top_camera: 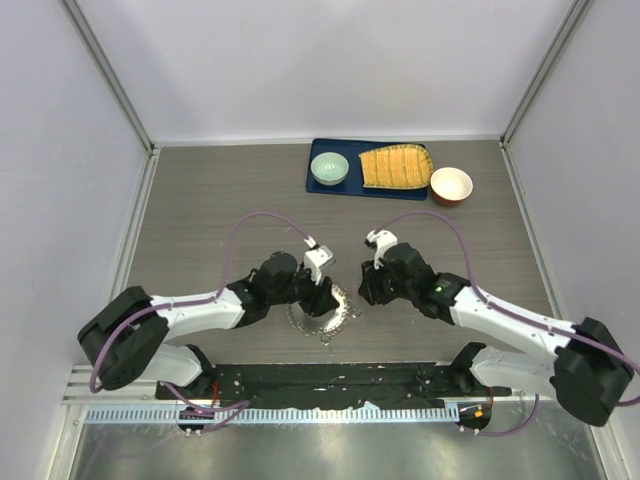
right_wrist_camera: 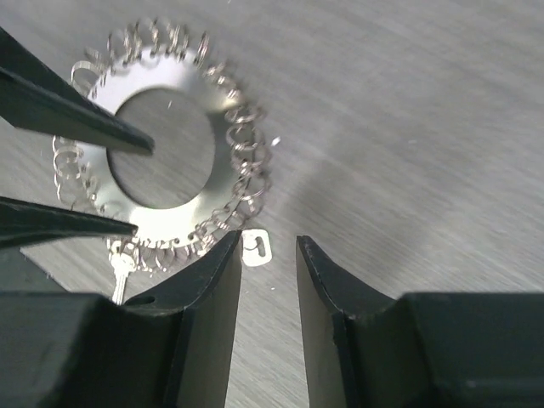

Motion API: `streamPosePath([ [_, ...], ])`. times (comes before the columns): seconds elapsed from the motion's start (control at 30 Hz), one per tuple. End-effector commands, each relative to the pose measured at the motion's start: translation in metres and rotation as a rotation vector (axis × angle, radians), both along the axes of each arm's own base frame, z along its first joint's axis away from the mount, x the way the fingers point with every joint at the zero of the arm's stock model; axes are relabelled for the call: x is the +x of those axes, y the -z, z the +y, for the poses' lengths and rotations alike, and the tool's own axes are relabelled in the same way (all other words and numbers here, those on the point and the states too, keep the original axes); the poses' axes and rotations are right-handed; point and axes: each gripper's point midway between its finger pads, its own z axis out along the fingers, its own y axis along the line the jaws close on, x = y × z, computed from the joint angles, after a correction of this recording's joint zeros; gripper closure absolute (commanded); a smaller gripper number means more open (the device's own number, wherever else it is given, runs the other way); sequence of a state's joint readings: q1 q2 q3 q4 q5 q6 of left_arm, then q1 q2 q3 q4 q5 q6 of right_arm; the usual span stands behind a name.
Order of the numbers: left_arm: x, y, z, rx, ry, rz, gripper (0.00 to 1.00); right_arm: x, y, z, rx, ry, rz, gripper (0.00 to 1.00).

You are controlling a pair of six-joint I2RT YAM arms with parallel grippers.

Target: Put the keys on the keyring

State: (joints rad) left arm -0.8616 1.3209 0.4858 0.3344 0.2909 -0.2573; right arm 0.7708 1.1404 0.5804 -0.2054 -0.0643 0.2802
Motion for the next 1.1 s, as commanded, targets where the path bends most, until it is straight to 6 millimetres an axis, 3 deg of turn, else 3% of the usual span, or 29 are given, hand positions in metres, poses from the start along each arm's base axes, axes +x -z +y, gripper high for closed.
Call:
streamPosePath([
  [0.0, 0.011, -0.028, -0.035, -0.076, 0.124, -0.125, 0.54, 0.028, -0.030, -0.026, 0.026, 0.224, -0.173, 0.61],
  [0.2, 0.011, -0.017, -0.054, -0.031, 0.189, -0.112, 0.59, 0.034, -0.043, -0.045, 0.058, 0.332, -0.252, 0.61],
  [0.37, 0.009, -0.003, -0.062, 0.041, 0.222, -0.088, 0.62, 0.034, -0.049, -0.049, 0.070, 0.347, -0.275, 0.61],
  [0.7, 0.007, 0.021, -0.057, 0.200, 0.240, -0.071, 0.64, 0.035, -0.049, -0.050, 0.065, 0.346, -0.282, 0.60],
  [1.07, 0.004, 0.034, -0.058, 0.290, 0.277, -0.082, 0.64, 0.035, -0.049, -0.049, 0.063, 0.341, -0.279, 0.61],
])
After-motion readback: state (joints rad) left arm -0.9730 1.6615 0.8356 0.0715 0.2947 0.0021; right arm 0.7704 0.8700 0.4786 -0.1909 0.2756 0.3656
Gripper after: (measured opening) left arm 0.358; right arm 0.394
